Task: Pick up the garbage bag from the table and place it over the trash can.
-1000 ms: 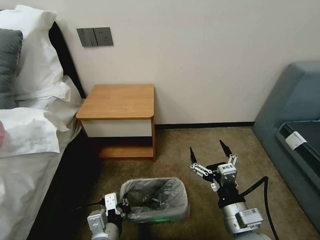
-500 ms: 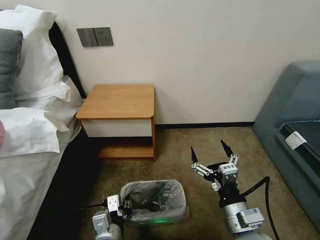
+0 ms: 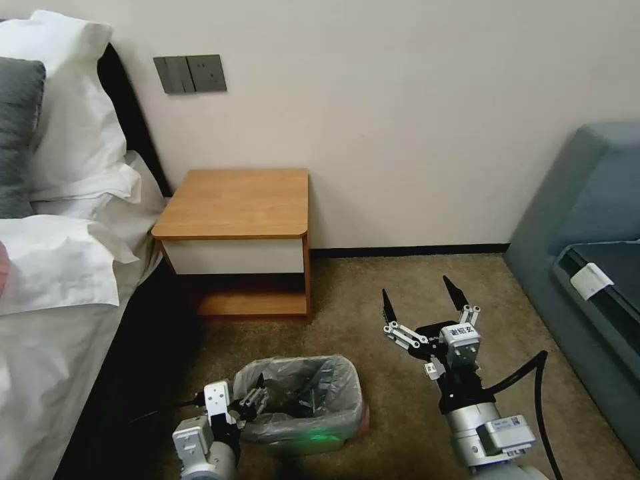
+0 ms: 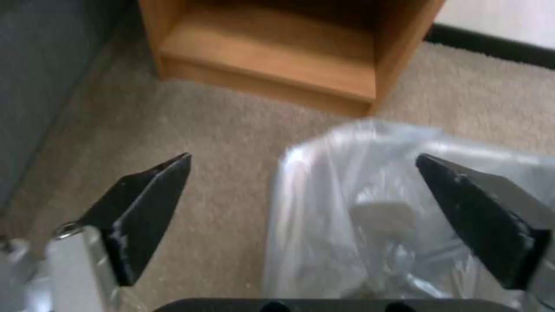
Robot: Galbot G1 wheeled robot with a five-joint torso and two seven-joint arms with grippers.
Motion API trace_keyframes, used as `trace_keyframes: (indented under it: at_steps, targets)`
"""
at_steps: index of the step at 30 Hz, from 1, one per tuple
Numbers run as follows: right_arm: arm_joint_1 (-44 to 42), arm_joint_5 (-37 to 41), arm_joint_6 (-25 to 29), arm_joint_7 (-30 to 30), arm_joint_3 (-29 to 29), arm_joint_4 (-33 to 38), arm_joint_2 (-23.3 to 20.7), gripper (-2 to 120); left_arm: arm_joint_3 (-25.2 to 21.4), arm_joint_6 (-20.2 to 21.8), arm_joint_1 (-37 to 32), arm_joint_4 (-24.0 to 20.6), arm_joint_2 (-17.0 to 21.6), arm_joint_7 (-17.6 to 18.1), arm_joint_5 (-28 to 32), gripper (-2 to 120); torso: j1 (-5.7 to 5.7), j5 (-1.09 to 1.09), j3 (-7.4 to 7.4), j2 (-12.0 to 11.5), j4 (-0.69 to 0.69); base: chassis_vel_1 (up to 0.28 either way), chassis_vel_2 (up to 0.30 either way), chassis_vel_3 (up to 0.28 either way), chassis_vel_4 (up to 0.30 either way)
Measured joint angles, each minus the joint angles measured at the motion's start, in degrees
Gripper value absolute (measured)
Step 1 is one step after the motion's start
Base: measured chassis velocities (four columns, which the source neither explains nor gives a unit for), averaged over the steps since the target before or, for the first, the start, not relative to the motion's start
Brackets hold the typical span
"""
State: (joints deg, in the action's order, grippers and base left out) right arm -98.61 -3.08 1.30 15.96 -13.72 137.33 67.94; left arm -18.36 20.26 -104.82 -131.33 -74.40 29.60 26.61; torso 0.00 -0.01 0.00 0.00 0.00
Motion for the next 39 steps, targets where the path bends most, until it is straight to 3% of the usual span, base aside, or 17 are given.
trace_keyframes:
  at_steps: [4,6,7,9,10,11,13,14,16,18,19,21,23,29,39]
  targets:
    - [0.34,0.55,-0.05,0.02,0.05,-0.03,-0.22,100,-1.56,-1.71,-0.17,-1.32,-0.24,-0.44,-1.99,100,0.0,0.0,0.0,0.0,0.0,0.0,0.0,0.0,0.0]
    - [0.3,1.28,0.36,-0.21,-0.14,-0.42,-0.12,100,-3.21,-7.0,-0.31,-1.35,-0.53,-2.75,-7.09,100,0.0,0.0,0.0,0.0,0.0,0.0,0.0,0.0,0.0]
    - [0.3,1.28,0.36,-0.21,-0.14,-0.42,-0.12,100,-3.21,-7.0,-0.31,-1.35,-0.53,-2.75,-7.09,100,0.0,0.0,0.0,0.0,0.0,0.0,0.0,0.0,0.0]
    - [-0.13,2.79,1.5,-0.96,-0.72,-1.37,0.35,100,-5.38,-14.26,-0.44,-0.86,-0.72,-5.75,-13.33,100,0.0,0.01,0.0,0.0,0.0,0.0,0.0,0.0,0.0]
    - [-0.51,3.84,2.55,-1.24,-1.2,-2.42,0.98,100,-6.12,-20.77,-0.62,0.22,-0.73,-8.16,-17.85,100,0.0,0.01,0.0,0.0,0.0,0.0,0.0,0.0,0.0]
    - [-0.51,3.84,2.55,-1.24,-1.2,-2.42,0.98,100,-6.12,-20.77,-0.62,0.22,-0.73,-8.16,-17.85,100,0.0,0.01,0.0,0.0,0.0,0.0,0.0,0.0,0.0]
    - [-1.42,4.89,4.64,-1.36,-2.36,-4.27,1.97,100,-7.12,-28.59,-1.13,1.14,-0.76,-11.01,-21.29,100,0.0,0.0,0.0,0.0,0.0,0.0,0.0,0.0,0.0]
    - [-2.41,5.08,5.93,-1.46,-3.4,-5.19,2.68,100,-7.85,-31.93,-2.11,0.93,-0.98,-12.52,-21.11,100,0.0,0.01,0.0,0.0,-0.01,0.0,0.0,0.0,0.0]
    - [-3.55,5.12,7.04,-1.66,-4.5,-5.81,3.35,100,-9.14,-33.71,-3.22,0.51,-1.35,-14.12,-19.94,100,0.0,-0.01,0.0,0.0,0.0,0.0,0.0,0.0,0.0]
    - [-6.8,5.14,10.05,-2.28,-7.97,-6.64,5.14,100,-15.59,-37.19,-5.89,-0.02,-2.16,-18.6,-16.63,100,0.0,0.0,0.0,0.0,-0.02,0.0,0.0,0.0,0.0]
    - [-6.8,5.14,10.05,-2.28,-7.97,-6.64,5.14,100,-15.59,-37.19,-5.89,-0.02,-2.16,-18.6,-16.63,100,0.0,0.0,0.0,0.0,-0.02,0.0,0.0,0.0,0.0]
    - [-9.63,5.23,12.65,-2.82,-10.48,-7.32,6.19,100,-22.33,-41.1,-9.84,0.1,-2.67,-22.44,-13.38,100,0.01,0.01,-0.01,0.0,-0.01,0.0,0.0,0.0,0.0]
    - [-11.73,5.29,15.11,-2.9,-11.6,-7.7,6.56,100,-26.17,-43.89,-14.08,0.24,-2.86,-24.67,-10.38,100,0.0,0.01,0.0,0.0,0.01,0.0,0.0,0.0,0.0]
    - [-13.64,4.78,17.64,-2.14,-11.76,-7.7,7.14,100,-25.65,-46.13,-18.14,-0.49,-3.53,-26.1,-8.94,100,0.0,0.0,0.0,0.0,0.0,0.0,0.0,0.0,0.0]
    - [-13.84,-0.37,18.53,1.71,-12.06,-9.05,10.4,100,-23.43,-44.22,-18.98,-3.69,-4.36,-27.44,-9.84,100,0.0,0.01,0.0,0.0,0.0,0.0,0.0,0.0,0.0]
